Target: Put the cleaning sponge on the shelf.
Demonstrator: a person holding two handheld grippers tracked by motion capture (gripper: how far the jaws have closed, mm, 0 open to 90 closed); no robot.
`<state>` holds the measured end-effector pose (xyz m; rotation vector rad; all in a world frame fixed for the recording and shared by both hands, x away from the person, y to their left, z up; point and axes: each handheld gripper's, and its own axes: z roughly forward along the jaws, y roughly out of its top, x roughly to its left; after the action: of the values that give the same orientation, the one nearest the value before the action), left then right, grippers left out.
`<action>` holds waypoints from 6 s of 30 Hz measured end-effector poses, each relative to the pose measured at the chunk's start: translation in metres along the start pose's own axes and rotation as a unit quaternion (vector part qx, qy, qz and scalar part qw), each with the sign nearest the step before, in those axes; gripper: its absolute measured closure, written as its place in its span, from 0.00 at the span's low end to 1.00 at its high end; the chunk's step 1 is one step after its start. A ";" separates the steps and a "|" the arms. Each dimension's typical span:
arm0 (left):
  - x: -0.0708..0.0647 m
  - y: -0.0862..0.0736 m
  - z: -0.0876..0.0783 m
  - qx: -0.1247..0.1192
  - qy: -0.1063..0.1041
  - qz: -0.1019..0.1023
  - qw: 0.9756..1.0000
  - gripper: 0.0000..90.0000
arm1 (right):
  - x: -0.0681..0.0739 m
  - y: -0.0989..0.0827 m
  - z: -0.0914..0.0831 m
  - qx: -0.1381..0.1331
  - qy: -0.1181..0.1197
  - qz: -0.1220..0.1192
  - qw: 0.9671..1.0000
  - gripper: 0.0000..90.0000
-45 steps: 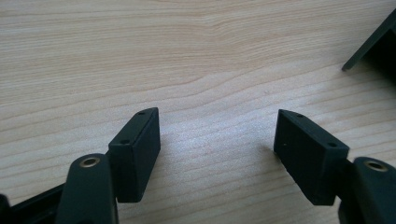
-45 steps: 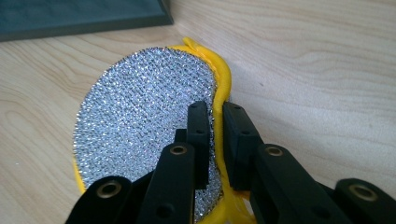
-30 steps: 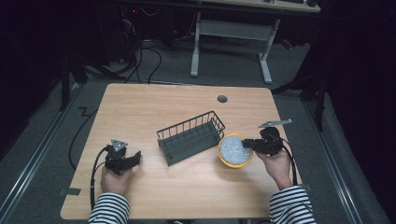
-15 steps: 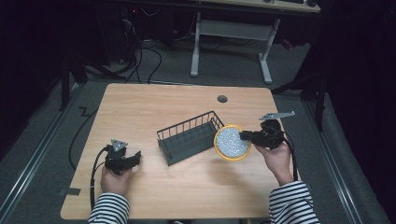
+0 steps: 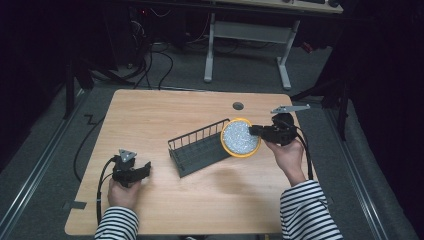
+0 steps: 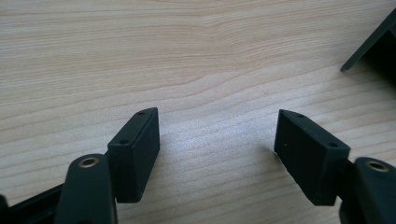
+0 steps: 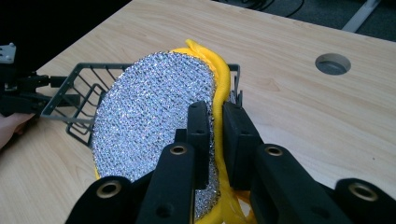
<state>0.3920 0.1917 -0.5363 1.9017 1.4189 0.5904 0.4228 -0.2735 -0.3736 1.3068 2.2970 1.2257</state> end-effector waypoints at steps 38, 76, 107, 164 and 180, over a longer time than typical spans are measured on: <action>0.000 0.000 0.000 0.000 -0.001 0.000 1.000 0.35 | 0.018 0.043 0.095 0.020 -0.021 -0.006 1.000 0.90; -0.002 0.000 0.001 0.004 0.005 0.010 1.000 0.35 | 0.015 0.021 0.111 0.067 -0.045 -0.031 0.996 0.90; -0.002 0.000 0.001 0.002 0.004 0.008 1.000 0.35 | 0.001 0.009 0.057 0.016 -0.058 -0.013 0.998 0.54; -0.002 0.001 0.001 0.002 0.002 0.010 1.000 0.34 | -0.023 -0.120 -0.019 -0.034 -0.109 0.042 0.993 0.52; -0.003 0.001 0.001 0.003 0.003 0.010 1.000 0.34 | -0.027 -0.160 0.006 -0.010 -0.119 0.064 0.991 0.49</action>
<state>0.3923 0.1890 -0.5365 1.9222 1.4080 0.6031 0.3456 -0.3324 -0.5037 1.5240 2.0566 1.0609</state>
